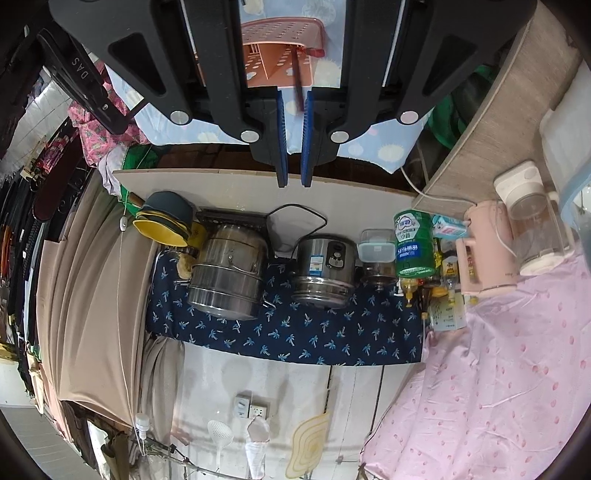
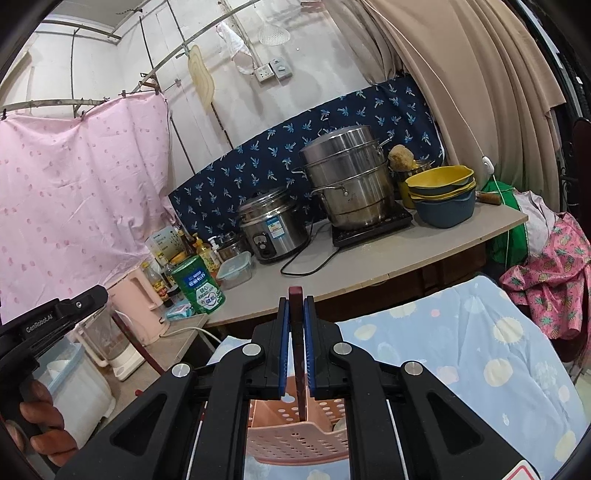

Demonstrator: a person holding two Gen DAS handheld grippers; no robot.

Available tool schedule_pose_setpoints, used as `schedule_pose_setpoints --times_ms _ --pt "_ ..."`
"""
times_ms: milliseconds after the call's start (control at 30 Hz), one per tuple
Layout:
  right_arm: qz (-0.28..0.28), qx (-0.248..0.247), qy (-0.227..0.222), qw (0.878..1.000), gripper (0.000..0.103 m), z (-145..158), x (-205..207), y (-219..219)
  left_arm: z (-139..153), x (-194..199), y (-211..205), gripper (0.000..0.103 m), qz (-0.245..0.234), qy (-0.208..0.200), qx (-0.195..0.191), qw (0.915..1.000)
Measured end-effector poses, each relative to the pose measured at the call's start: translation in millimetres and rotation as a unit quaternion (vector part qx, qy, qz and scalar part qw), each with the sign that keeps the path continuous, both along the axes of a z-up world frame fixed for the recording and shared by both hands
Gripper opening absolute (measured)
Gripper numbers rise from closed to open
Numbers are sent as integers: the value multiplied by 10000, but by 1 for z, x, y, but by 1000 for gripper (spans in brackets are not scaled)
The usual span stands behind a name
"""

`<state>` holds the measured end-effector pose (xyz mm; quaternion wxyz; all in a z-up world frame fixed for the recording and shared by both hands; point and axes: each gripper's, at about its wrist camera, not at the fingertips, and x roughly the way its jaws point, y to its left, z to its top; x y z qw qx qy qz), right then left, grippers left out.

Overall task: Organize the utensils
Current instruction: 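Withdraw both tools from the holder back over the table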

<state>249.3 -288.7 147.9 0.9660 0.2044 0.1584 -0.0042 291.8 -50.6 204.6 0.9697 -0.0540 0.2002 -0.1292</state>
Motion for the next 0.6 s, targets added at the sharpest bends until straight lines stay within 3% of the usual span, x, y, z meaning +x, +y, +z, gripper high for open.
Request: schedule_pose_setpoints --times_ms 100,167,233,600 --pt "-26 9 -21 10000 12 -2 -3 -1 -2 -2 3 11 72 25 3 10000" --pt "-67 16 -43 10000 20 -1 -7 0 -2 -4 5 34 137 38 -12 9999" --pt "-102 23 -102 9999 34 0 -13 -1 -3 -8 9 42 200 7 -37 9998" --pt "-69 -16 4 10000 39 -8 -60 0 -29 -46 26 49 189 281 72 9994"
